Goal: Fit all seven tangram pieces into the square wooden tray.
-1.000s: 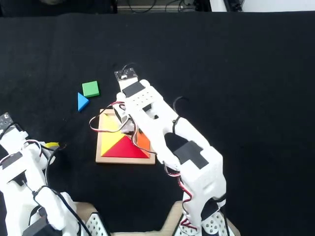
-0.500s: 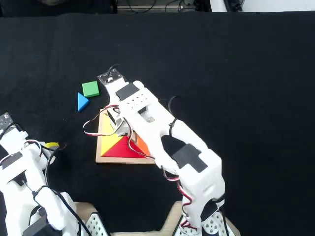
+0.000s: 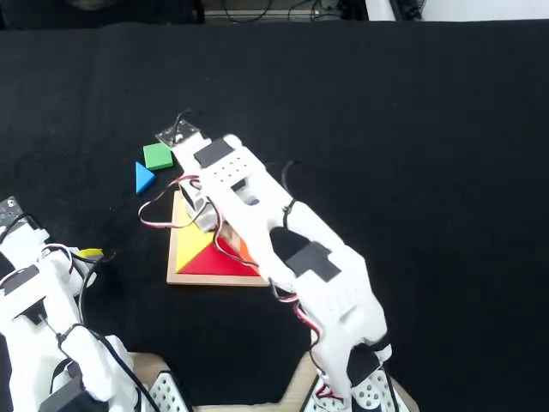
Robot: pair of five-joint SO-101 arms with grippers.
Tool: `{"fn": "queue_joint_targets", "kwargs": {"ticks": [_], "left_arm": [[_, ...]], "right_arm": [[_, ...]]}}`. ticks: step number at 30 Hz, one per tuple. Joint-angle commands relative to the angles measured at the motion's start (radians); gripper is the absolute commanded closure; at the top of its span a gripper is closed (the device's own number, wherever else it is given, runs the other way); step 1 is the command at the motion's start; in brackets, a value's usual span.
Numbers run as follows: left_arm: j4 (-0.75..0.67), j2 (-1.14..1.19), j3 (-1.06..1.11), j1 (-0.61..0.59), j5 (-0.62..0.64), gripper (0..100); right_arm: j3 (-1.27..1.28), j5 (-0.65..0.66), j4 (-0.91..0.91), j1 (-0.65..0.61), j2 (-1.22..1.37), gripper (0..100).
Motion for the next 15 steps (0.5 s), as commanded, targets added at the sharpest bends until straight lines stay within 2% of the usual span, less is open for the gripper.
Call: {"fn": "queue_joint_targets", "kwargs": {"ticks": [1, 7, 12, 15], "left_arm": [[-0.014, -0.021, -0.012, 0.002, 0.002, 66], [-0.014, -0.021, -0.012, 0.002, 0.002, 66], [-0.014, -0.021, -0.012, 0.002, 0.002, 66], [-0.014, -0.021, -0.012, 0.002, 0.002, 66]], "right_arm": [[-0.047, 0.038, 0.003, -0.012, 0.005, 91.0], [-0.050, 0.103, 0.028, -0.012, 0.002, 91.0], [-0.048, 0.253, 0.028, -0.018, 0.002, 91.0], [-0.068, 0.279, 0.021, 0.000, -0.004, 91.0]]}}
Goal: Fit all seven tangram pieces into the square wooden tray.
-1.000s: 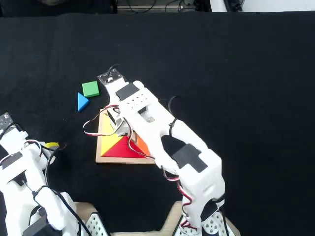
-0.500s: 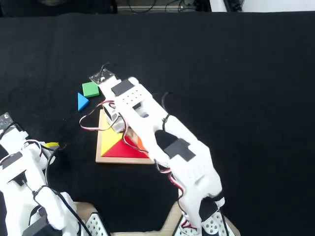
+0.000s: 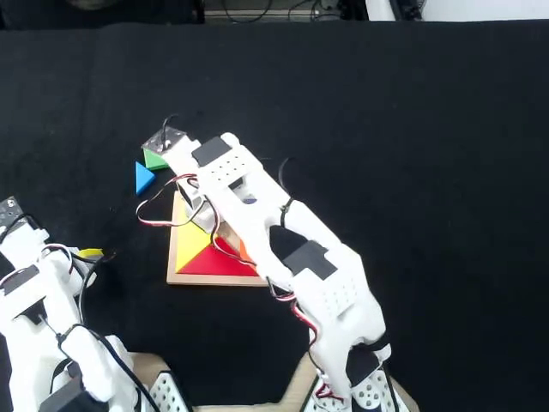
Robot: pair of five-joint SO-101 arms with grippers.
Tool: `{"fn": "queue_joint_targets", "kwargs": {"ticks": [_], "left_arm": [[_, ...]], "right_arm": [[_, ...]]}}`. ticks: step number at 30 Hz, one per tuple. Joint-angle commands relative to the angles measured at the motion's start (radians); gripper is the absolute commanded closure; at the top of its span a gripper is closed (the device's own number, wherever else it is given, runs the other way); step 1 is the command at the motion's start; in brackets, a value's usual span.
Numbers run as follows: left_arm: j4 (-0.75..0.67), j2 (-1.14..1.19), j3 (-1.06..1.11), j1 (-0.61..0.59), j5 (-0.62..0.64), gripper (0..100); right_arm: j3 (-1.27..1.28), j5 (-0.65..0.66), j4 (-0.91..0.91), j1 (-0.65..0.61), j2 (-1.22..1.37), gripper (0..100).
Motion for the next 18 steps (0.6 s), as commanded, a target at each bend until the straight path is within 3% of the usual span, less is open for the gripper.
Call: {"fn": "queue_joint_targets", "kwargs": {"ticks": [1, 6, 12, 18], "left_arm": [[-0.014, -0.021, -0.012, 0.002, 0.002, 66], [-0.014, -0.021, -0.012, 0.002, 0.002, 66], [-0.014, -0.021, -0.012, 0.002, 0.002, 66], [-0.014, -0.021, -0.012, 0.004, 0.002, 66]], "right_arm": [[-0.045, 0.031, -0.002, 0.011, -0.015, 91.0], [-0.028, 0.032, 0.006, 0.046, -0.127, 91.0], [0.173, 0.034, -0.046, 0.040, -0.420, 91.0], [0.512, 0.037, -0.319, 0.048, -0.575, 91.0]]}}
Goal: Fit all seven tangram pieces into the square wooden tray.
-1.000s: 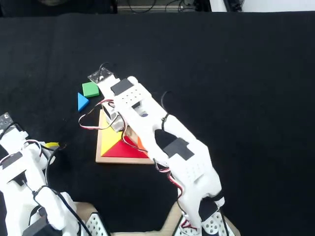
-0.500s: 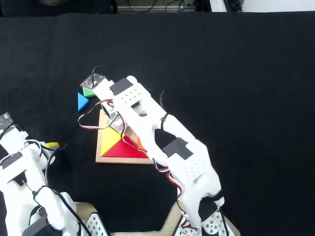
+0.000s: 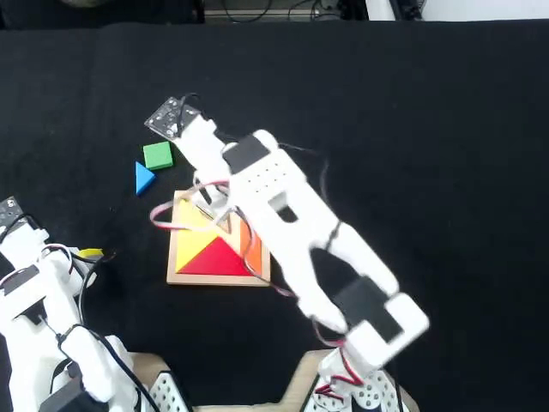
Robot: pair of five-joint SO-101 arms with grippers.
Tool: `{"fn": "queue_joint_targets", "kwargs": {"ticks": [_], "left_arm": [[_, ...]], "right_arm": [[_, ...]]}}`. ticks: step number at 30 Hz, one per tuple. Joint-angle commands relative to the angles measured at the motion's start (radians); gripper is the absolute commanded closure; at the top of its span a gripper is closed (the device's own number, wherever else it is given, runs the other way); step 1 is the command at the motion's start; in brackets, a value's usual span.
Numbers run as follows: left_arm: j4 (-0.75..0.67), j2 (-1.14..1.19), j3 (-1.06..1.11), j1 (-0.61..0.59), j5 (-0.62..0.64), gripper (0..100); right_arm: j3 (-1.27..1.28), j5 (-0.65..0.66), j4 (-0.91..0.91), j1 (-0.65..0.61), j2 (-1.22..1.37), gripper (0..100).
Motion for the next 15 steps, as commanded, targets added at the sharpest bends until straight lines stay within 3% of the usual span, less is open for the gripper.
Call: {"fn": "queue_joint_targets", "kwargs": {"ticks": [1, 5, 11, 15], "left_arm": [[-0.014, -0.021, -0.012, 0.004, 0.002, 66], [-0.014, -0.021, -0.010, 0.002, 0.002, 66], [-0.014, -0.021, -0.012, 0.004, 0.002, 66], [-0.014, -0.021, -0.012, 0.004, 0.002, 66]], "right_arm": [[0.162, 0.035, -0.164, 0.017, -0.067, 91.0], [0.191, 0.221, -0.147, -0.034, -0.021, 90.5], [-0.010, 0.127, -0.043, 0.025, 0.131, 77.0], [-0.133, 0.120, 0.012, 0.005, 0.242, 76.9]]}}
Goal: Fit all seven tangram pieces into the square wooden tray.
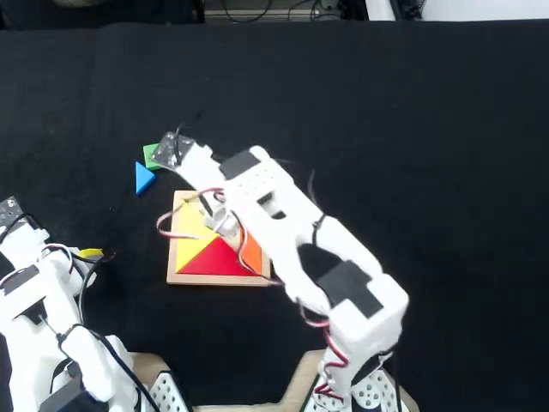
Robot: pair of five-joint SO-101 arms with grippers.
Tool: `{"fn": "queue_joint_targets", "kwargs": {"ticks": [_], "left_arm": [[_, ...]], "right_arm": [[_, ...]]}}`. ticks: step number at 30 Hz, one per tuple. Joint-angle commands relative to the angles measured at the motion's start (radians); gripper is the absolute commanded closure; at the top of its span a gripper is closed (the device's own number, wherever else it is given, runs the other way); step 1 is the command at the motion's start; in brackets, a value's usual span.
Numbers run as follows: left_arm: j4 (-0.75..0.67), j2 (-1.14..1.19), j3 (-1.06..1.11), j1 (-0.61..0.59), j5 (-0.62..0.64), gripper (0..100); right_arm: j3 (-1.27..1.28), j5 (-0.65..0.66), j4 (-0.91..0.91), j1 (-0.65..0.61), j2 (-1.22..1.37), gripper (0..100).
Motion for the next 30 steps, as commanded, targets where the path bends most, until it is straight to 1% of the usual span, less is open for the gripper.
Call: {"fn": "queue_joint_targets", "kwargs": {"ticks": [1, 9, 13, 18, 23, 30], "left_arm": [[-0.014, -0.021, -0.012, 0.004, 0.002, 66], [-0.014, -0.021, -0.012, 0.004, 0.002, 66], [-0.014, -0.021, -0.012, 0.004, 0.002, 66], [-0.014, -0.021, -0.012, 0.002, 0.002, 66], [-0.014, -0.021, -0.012, 0.002, 0.002, 66], [-0.014, -0.021, -0.010, 0.002, 0.002, 66]], "right_arm": [[-0.137, -0.014, 0.035, -0.012, 0.065, 76.9], [-0.216, -0.014, 0.038, -0.031, 0.191, 77.0], [-0.222, -0.014, 0.040, -0.032, 0.188, 77.3], [-0.229, -0.014, 0.094, -0.071, 0.157, 82.4], [-0.226, -0.014, 0.094, -0.101, 0.147, 82.5], [-0.242, -0.015, 0.130, -0.084, 0.125, 82.5]]}}
